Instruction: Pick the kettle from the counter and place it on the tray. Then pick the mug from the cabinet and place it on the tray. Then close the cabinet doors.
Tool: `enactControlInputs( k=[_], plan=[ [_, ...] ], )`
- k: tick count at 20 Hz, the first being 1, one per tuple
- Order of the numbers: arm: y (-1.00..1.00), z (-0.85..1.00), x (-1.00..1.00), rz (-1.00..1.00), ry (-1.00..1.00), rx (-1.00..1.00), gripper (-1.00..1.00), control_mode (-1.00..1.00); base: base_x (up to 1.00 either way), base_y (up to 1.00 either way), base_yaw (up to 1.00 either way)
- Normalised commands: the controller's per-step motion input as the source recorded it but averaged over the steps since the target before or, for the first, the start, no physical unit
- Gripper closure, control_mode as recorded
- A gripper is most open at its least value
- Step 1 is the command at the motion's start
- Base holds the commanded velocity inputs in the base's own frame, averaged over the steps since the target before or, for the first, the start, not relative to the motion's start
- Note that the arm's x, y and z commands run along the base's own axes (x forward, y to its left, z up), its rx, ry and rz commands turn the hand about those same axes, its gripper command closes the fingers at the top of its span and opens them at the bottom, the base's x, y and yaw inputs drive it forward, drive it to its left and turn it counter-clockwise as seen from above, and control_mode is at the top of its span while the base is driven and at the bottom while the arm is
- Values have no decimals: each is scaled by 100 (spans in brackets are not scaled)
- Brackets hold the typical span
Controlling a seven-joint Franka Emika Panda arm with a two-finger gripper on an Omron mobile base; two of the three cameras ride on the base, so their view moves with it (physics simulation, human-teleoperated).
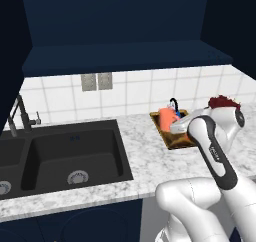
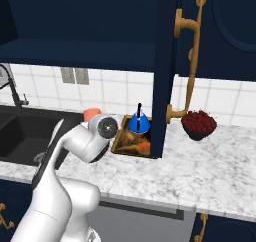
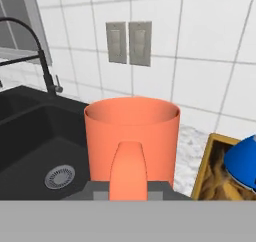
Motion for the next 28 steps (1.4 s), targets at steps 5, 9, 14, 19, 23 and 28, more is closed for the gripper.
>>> enactControlInputs(
  k=[5, 9, 14, 19, 23, 28],
  plan=[
    [-52, -44, 19, 4, 0, 5, 100, -100, 0, 0, 0],
    [-54, -28, 10, 8, 0, 5, 100, -100, 0, 0, 0],
    [-54, -20, 5, 7, 0, 3, 100, -100, 0, 0, 0],
    [-40, -14, 10, 9, 0, 0, 100, -100, 0, 0, 0],
    [-32, -10, 8, 10, -1, 0, 100, -100, 0, 0, 0],
    [-29, -14, 11, 6, 0, 0, 100, -100, 0, 0, 0]
  ],
)
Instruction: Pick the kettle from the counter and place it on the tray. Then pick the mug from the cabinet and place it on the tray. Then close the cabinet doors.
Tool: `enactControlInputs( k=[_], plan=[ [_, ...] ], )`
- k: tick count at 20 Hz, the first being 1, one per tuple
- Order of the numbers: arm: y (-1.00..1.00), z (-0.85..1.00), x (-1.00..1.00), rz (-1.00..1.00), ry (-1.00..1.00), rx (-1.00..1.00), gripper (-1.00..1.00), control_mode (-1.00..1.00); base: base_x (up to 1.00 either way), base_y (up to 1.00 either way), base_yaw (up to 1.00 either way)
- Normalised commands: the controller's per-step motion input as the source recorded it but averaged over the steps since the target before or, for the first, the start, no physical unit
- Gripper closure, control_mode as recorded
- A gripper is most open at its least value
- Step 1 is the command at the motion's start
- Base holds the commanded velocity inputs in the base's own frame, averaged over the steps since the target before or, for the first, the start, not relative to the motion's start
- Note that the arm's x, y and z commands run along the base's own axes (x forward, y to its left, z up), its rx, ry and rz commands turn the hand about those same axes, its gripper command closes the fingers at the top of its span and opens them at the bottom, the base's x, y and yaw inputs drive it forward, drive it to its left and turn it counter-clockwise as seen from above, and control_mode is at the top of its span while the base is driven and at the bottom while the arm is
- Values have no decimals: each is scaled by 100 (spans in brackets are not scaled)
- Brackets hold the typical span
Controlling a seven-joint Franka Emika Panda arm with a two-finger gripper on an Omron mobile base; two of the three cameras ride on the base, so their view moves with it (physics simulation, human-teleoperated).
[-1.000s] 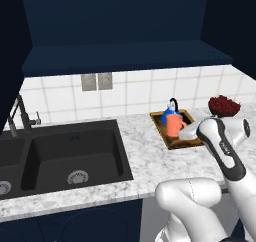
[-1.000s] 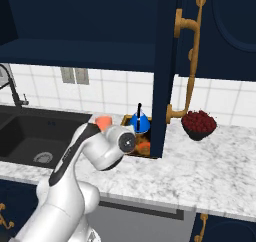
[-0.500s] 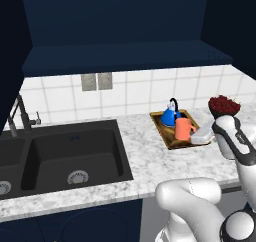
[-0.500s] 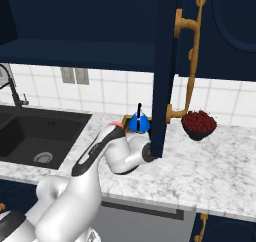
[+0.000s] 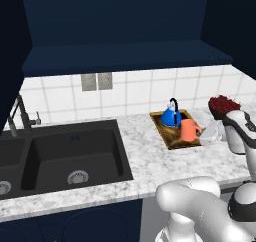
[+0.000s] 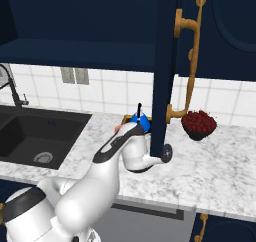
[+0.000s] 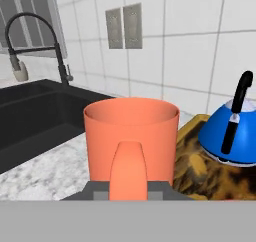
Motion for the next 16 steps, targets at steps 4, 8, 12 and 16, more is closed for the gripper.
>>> enactControlInputs(
  k=[4, 8, 12, 16],
  plan=[
    [-30, -17, 12, 5, 0, 0, 100, -100, 0, 0, 0],
    [-14, -25, 11, 5, 0, 0, 100, -100, 0, 0, 0],
    [-5, -26, 17, 5, -4, 0, 100, -100, 0, 0, 0],
    [-6, -21, 24, 2, -5, 0, 100, -100, 0, 0, 0]
  ],
)
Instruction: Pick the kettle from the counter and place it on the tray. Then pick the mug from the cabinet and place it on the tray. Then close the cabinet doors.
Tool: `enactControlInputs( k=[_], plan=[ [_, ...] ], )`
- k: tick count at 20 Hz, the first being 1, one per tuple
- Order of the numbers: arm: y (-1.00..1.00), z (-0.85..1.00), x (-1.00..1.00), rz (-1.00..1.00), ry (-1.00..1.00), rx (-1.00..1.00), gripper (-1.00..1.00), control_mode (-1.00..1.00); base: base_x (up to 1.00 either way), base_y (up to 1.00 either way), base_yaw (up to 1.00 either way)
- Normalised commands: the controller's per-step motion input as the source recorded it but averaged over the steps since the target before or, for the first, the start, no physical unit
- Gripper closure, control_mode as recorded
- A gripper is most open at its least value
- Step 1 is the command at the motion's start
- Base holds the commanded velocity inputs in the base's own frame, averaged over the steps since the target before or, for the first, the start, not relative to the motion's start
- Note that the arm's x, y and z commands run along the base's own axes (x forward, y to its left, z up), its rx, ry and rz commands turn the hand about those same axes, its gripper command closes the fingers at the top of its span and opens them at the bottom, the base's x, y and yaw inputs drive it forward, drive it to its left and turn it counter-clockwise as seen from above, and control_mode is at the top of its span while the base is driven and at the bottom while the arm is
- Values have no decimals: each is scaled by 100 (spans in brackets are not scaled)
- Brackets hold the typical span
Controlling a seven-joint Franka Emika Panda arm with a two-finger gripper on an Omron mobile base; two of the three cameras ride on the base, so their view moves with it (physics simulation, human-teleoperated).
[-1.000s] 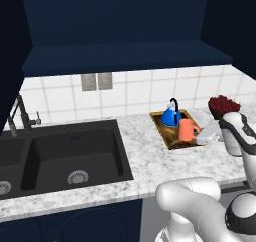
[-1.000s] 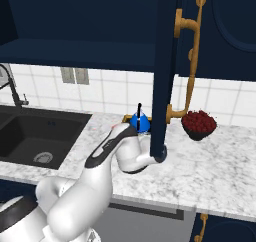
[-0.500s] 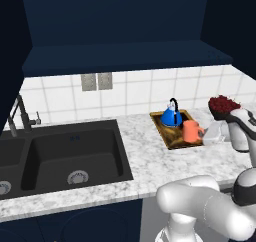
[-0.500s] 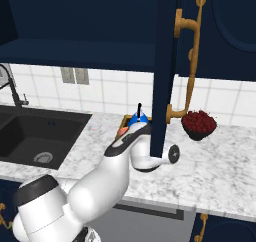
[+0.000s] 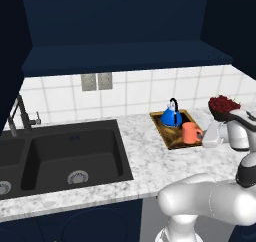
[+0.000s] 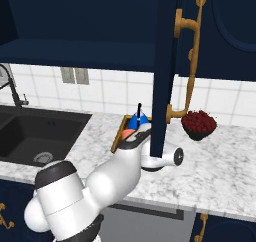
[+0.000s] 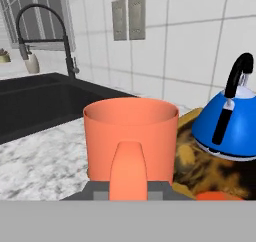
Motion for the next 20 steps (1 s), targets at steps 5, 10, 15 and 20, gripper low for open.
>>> enactControlInputs(
  k=[5, 10, 15, 20],
  plan=[
    [-11, -22, 20, 1, -2, 0, 100, -100, 0, 0, 0],
    [-13, -13, 9, 3, 0, 0, 100, -100, 0, 0, 0],
    [-5, -13, 6, 5, -3, 0, 100, -100, 0, 0, 0],
    [0, -14, 12, 8, -5, 0, 100, -100, 0, 0, 0]
  ],
)
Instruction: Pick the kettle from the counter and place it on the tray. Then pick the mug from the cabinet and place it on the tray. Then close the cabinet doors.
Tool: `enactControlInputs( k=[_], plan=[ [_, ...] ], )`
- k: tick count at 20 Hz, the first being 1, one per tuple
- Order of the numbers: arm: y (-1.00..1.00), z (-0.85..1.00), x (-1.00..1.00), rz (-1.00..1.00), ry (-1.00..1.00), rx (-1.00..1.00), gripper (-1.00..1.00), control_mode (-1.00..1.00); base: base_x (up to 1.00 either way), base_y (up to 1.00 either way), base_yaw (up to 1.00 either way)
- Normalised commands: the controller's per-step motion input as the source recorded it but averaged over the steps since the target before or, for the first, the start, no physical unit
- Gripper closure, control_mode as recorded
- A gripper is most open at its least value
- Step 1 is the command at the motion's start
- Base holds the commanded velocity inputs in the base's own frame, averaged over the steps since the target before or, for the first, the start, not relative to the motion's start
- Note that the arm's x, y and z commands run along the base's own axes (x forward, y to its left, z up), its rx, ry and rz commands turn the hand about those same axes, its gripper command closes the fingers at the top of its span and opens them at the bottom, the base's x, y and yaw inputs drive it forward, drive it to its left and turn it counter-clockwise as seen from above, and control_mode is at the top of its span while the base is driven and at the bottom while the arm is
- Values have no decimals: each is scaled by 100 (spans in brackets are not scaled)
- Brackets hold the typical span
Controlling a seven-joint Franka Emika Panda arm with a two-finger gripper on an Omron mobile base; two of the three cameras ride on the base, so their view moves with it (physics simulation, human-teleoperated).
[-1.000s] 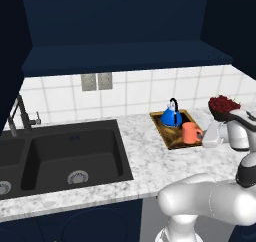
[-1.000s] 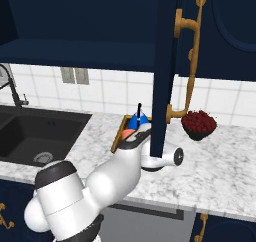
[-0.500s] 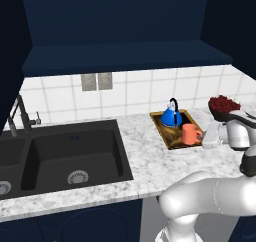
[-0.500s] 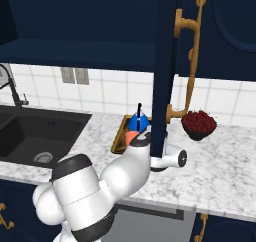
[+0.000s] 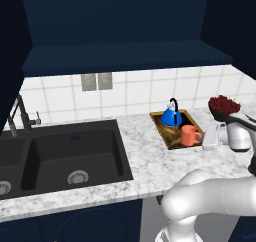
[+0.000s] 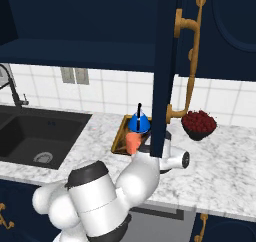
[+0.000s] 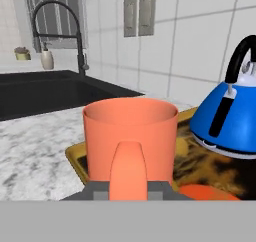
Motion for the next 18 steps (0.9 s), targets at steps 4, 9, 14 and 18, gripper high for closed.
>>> enactControlInputs(
  k=[4, 9, 14, 18],
  plan=[
    [0, -15, 16, 6, -2, 0, 100, -100, 0, 0, 0],
    [0, -6, 26, 1, 0, 1, 100, -100, 0, 0, 0],
    [0, -9, 20, 0, 0, 0, 100, -100, 0, 0, 0],
    [0, -11, 0, 0, 0, 0, -100, -100, 0, 0, 0]
  ],
)
